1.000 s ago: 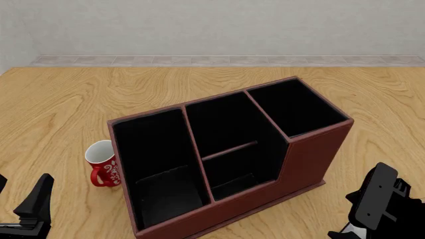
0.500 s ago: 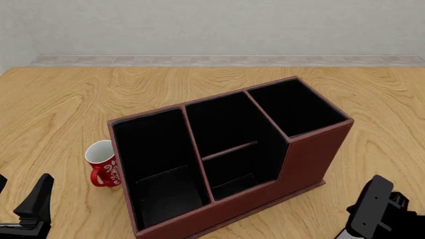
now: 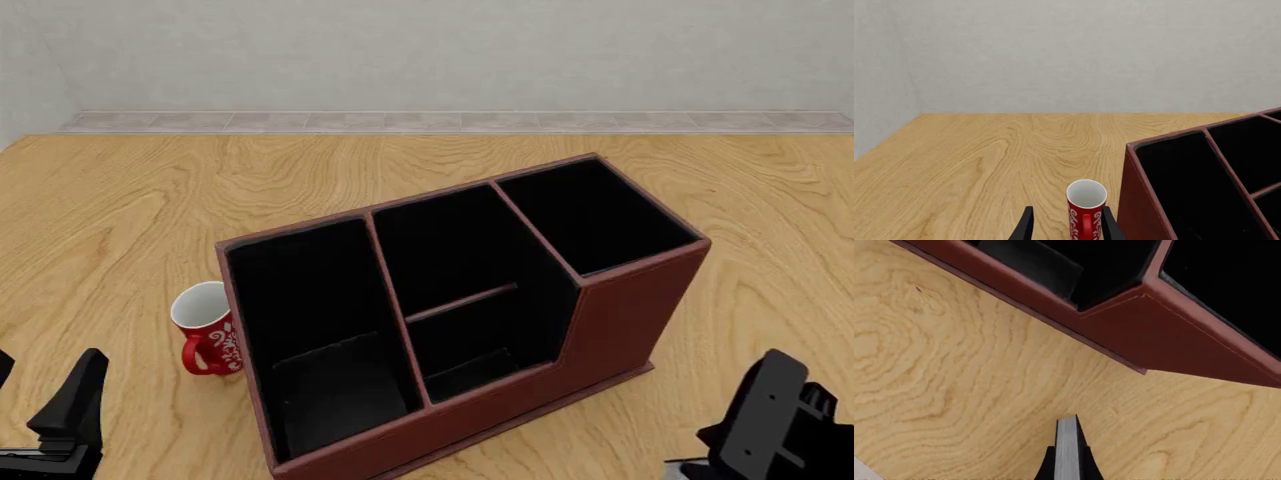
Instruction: Pick up the book and place it in the right compartment of the caddy.
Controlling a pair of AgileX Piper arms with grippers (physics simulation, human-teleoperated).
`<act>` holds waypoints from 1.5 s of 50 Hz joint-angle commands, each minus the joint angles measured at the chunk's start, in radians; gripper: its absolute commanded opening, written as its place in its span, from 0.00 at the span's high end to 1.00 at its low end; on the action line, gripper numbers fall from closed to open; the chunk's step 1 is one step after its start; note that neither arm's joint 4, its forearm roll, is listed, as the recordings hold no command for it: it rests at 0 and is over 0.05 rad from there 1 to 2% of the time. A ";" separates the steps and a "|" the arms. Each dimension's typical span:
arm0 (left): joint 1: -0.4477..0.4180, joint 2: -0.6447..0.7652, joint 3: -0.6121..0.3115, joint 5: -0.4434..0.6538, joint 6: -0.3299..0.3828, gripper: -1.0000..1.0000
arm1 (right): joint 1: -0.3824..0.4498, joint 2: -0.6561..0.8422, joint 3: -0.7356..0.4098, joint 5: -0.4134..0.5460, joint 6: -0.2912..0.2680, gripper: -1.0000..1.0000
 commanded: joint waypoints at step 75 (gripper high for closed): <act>-0.003 0.003 0.001 -0.004 0.000 0.00 | -0.072 -0.110 -0.455 0.180 0.007 1.00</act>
